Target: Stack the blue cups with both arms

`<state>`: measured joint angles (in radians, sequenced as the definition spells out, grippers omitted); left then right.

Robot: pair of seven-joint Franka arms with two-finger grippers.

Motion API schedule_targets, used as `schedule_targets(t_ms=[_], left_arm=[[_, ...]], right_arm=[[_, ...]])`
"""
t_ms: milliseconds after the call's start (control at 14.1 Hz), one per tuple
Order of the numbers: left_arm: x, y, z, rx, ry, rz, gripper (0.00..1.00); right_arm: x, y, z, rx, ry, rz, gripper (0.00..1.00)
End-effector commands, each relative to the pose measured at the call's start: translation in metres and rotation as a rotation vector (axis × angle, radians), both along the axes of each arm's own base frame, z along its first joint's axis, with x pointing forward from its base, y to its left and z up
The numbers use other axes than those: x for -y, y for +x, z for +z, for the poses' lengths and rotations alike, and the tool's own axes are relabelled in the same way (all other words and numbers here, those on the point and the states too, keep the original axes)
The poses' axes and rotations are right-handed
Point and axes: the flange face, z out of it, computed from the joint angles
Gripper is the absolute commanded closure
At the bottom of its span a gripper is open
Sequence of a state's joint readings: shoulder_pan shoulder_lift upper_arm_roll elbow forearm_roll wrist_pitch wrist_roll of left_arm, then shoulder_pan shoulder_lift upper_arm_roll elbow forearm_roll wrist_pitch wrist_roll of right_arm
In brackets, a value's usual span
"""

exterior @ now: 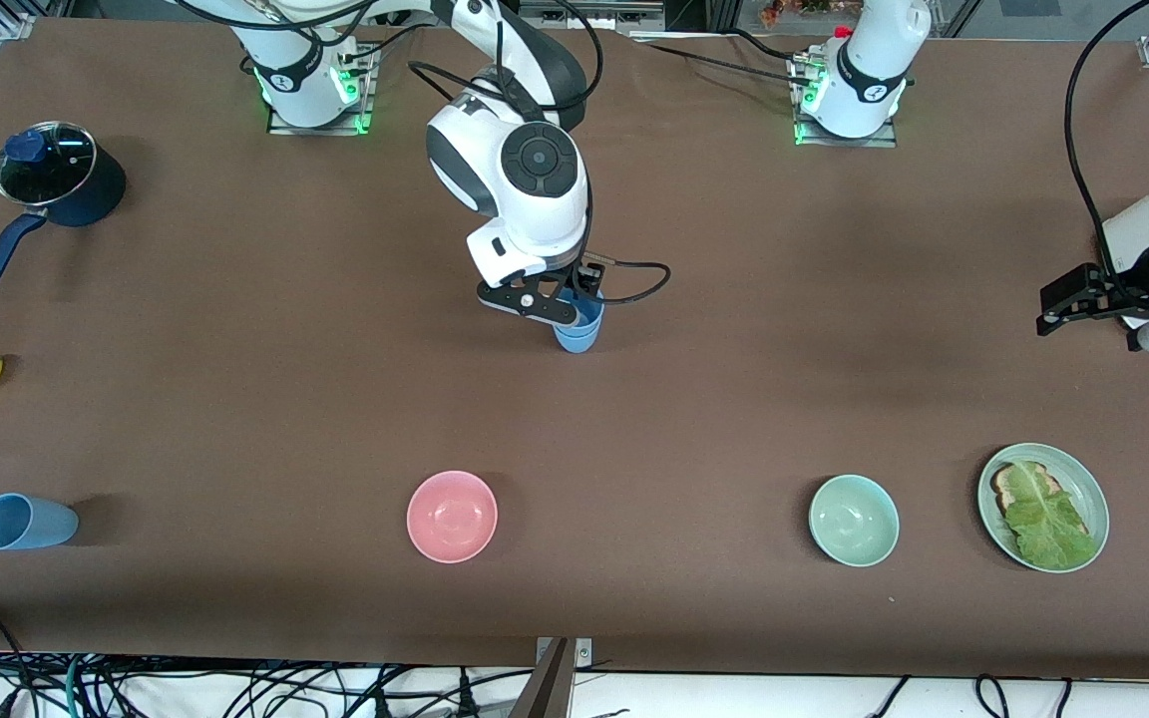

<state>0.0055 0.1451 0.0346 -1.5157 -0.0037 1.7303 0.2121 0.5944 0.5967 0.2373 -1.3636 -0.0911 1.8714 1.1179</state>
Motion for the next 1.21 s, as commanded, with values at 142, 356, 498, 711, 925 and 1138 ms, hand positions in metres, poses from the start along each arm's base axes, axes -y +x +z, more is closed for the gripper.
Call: schedule_targets(t_ms=[142,356,498,711,925,1138], left_arm=[[0.017,-0.03,0.016,0.003,-0.021,0.047,0.01],[0.018,-0.044,0.018,0.001,-0.023,0.044,0.01],[0.019,-0.056,0.022,0.007,-0.025,0.044,0.01],[0.018,-0.071,0.026,0.016,-0.028,0.053,0.01],[0.019,-0.069,0.031,0.022,-0.027,0.053,0.01],[0.019,-0.067,0.033,0.024,-0.027,0.052,0.01]], right_arm=[[0.037,0.032,0.035,0.024,0.005,0.074,0.0],[0.078,0.046,0.062,-0.008,-0.017,0.172,0.0],[0.115,0.058,0.076,-0.048,-0.035,0.239,0.0],[0.168,0.076,0.111,-0.037,-0.028,0.289,0.0],[0.233,0.084,0.147,0.021,-0.029,0.293,0.0],[0.323,0.082,0.163,0.084,-0.034,0.317,0.0]])
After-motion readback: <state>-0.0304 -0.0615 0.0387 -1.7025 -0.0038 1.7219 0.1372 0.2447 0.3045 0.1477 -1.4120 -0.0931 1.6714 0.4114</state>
